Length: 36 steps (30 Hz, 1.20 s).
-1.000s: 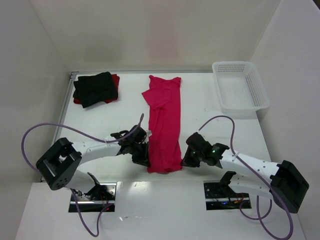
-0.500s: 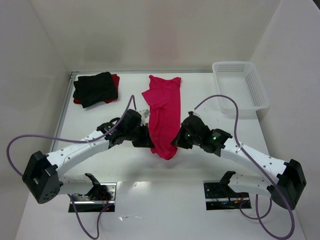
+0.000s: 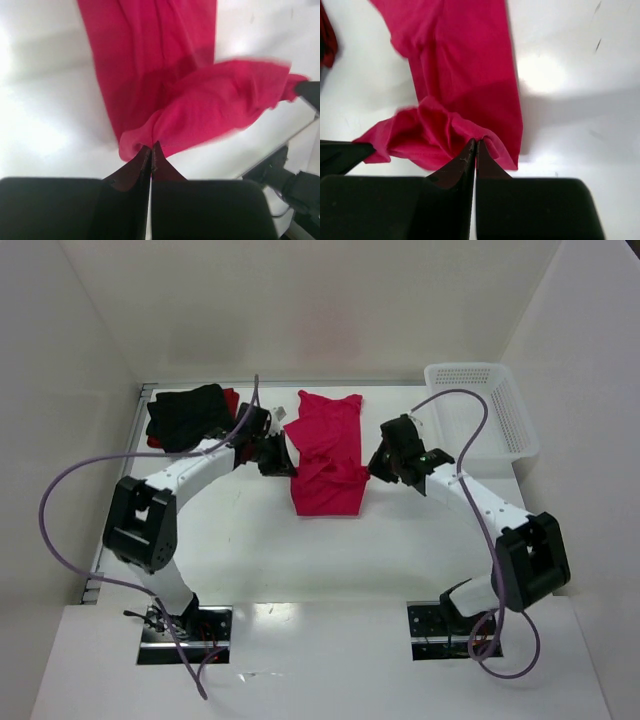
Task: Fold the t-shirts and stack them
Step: Fold the folded rectangular tshirt in 1/3 of the way
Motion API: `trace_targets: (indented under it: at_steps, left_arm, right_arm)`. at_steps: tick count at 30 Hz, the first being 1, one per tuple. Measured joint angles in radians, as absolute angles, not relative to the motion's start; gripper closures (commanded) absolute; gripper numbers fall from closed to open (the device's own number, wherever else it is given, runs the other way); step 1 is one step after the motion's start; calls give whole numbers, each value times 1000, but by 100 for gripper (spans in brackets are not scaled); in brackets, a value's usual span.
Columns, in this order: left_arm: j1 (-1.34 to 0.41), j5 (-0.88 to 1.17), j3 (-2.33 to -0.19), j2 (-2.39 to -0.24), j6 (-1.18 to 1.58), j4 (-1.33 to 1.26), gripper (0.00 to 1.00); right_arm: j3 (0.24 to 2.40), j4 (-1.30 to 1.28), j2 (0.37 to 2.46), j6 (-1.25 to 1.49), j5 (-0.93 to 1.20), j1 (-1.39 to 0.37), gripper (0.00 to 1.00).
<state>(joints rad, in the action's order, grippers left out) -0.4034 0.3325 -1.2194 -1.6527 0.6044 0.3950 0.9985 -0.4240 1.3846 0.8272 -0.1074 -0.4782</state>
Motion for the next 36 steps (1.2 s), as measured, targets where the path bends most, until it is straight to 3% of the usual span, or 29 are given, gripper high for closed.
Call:
trace_targets:
  at_steps: [10,18,23,24,27,28,31,32,36]
  left_arm:
    - [-339,448,-1478,-1967,530,377,100]
    - [-307,479,-1567,-2076,525,375,100]
    - [-255,489,-1629,-2126,526,375,90]
    - [-246,492,-1647,-2141,526,373,83]
    - [-235,496,-1707,-2190,526,371,69]
    - [-235,497,-1716,-2199,525,370,54]
    - [-238,506,-1727,-2211,524,371,39]
    - [-239,508,-1727,-2211,522,373,32]
    - [-239,517,-1727,-2211,521,374,24]
  right_arm:
    - [1192,-309,1670,755,-88,-394,100]
    - [1316,-274,1866,715,-53,-379,100]
    - [1390,-273,1940,690,-28,-329,100]
    - [1407,-272,1957,686,-25,-320,100]
    - [1443,-271,1994,675,-15,-305,84]
    - [1455,-271,2005,671,-10,-303,79]
    - [1474,-269,2021,661,6,-302,57]
    - [1475,-270,2021,658,14,-302,44]
    - [1476,-263,2021,639,30,-302,19]
